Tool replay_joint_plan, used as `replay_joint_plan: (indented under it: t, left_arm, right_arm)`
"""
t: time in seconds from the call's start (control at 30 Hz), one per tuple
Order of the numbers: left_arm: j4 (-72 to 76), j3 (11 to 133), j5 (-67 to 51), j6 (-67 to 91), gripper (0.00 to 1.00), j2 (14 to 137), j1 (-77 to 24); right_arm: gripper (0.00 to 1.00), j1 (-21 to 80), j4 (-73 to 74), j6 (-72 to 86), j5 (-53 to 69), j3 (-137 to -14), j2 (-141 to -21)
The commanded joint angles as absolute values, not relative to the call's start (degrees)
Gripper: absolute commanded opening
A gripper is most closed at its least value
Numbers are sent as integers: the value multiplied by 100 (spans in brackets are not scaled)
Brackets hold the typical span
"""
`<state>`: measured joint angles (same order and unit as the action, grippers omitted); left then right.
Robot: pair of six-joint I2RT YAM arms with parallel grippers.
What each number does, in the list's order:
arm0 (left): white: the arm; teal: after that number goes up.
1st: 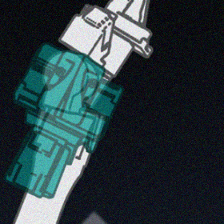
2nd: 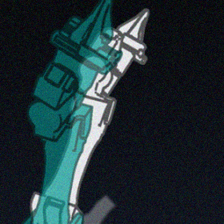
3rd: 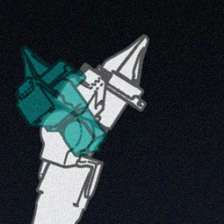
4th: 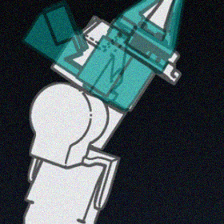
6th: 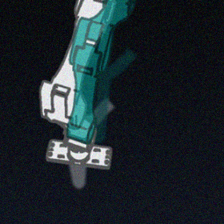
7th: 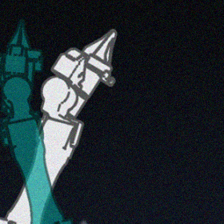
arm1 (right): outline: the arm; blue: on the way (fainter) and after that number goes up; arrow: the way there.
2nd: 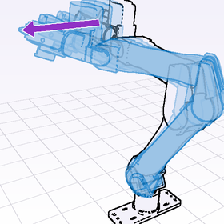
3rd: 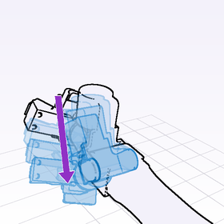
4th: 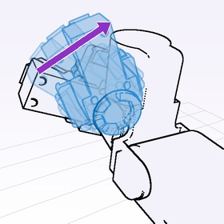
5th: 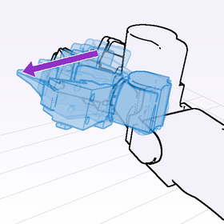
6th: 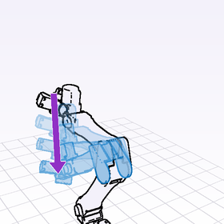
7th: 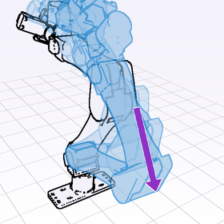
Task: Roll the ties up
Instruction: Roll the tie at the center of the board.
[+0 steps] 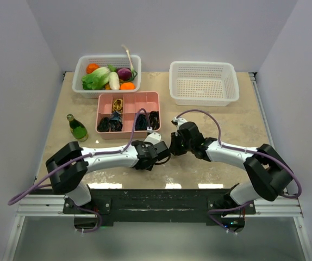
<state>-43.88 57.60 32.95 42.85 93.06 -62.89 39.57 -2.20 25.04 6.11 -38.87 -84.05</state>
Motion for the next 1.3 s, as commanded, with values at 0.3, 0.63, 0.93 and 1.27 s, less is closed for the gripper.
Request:
replay_joint_plan:
  t: [0.3, 0.63, 0.93, 1.27]
  left_arm:
    - [-3437, 5335, 2303, 4008, 74, 7596, -5408]
    - [-2586, 4467, 576, 3262, 80, 6610, -3325]
    - [-1319, 3368, -1738, 3173, 82, 6275, -1951]
    - [-738, 2918, -1960, 3252, 82, 6592, -1758]
  right_arm:
    - [3, 4508, -246, 2048, 1134, -5017, -8419]
    - [3, 5089, -448, 2092, 1441, -5774, -9333]
    - [3, 5168, -607, 2188, 1547, -5722, -9466]
    - [3, 5282, -782, 2180, 1863, -5704, -9369]
